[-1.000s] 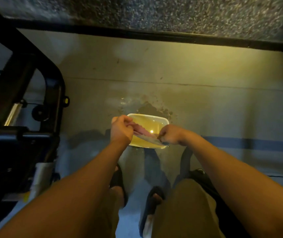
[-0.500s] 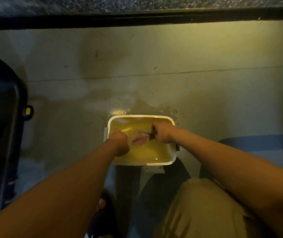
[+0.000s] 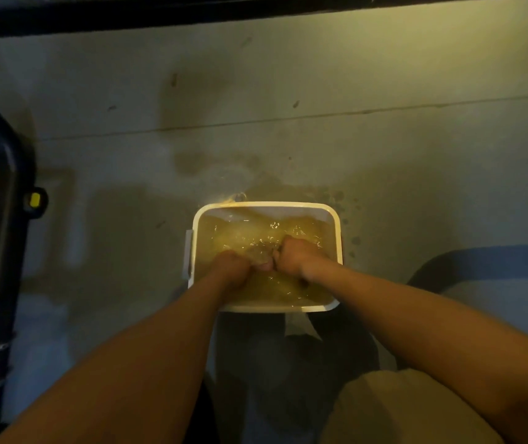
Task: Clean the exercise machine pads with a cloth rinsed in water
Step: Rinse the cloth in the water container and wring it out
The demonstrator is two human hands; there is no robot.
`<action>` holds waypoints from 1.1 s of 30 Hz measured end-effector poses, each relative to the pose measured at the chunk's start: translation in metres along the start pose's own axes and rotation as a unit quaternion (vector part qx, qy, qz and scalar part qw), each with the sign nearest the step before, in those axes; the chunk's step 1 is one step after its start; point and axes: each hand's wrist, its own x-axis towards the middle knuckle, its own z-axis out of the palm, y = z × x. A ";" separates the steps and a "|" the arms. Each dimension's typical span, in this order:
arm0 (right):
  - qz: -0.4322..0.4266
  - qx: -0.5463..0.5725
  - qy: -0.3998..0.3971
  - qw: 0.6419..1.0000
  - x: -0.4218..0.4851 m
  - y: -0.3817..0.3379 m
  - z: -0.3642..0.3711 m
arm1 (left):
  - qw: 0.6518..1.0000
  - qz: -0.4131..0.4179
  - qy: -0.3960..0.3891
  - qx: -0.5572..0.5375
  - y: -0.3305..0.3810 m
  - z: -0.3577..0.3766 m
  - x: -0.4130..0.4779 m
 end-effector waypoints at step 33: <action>-0.198 0.152 0.049 0.967 -0.002 -0.025 0.030 | 0.948 -0.101 -0.056 -0.295 0.011 0.001 0.006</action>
